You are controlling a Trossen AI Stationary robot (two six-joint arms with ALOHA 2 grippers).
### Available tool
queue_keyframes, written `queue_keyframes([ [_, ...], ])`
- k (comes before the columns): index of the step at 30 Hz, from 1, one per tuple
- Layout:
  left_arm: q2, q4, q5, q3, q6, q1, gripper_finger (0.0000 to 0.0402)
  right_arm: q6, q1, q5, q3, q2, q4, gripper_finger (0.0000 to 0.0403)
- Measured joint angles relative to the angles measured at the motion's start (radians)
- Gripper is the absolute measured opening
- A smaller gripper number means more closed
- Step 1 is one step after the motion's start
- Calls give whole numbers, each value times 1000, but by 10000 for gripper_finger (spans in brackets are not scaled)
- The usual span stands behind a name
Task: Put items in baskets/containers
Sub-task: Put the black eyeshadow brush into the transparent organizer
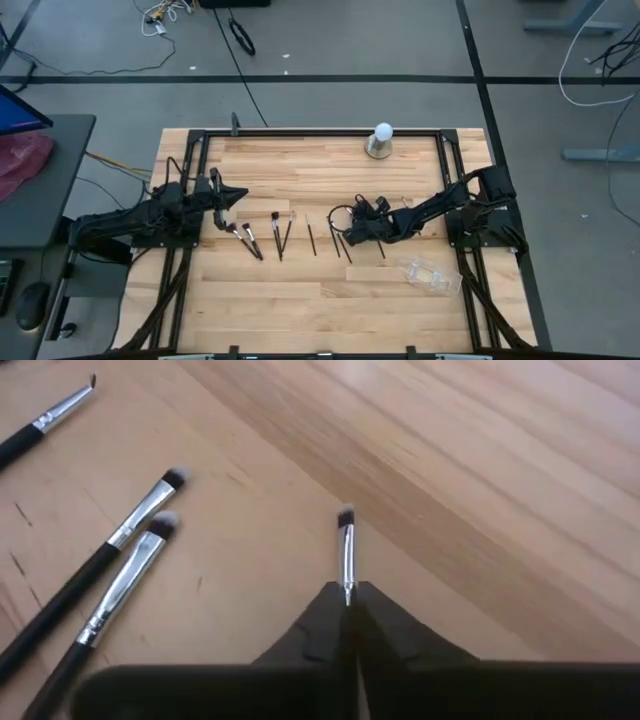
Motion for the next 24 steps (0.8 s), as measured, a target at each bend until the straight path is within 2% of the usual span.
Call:
queue_keyframes([
  [3,0,0,0,0,0,0,5,-2,0,0,-4,0,21,12],
  [12,0,0,0,0,0,0,5,-75,-1,-12,-9,16,258,5],
  [24,0,0,2,0,-44,0,5,-295,1,-1,-9,14,729,4],
])
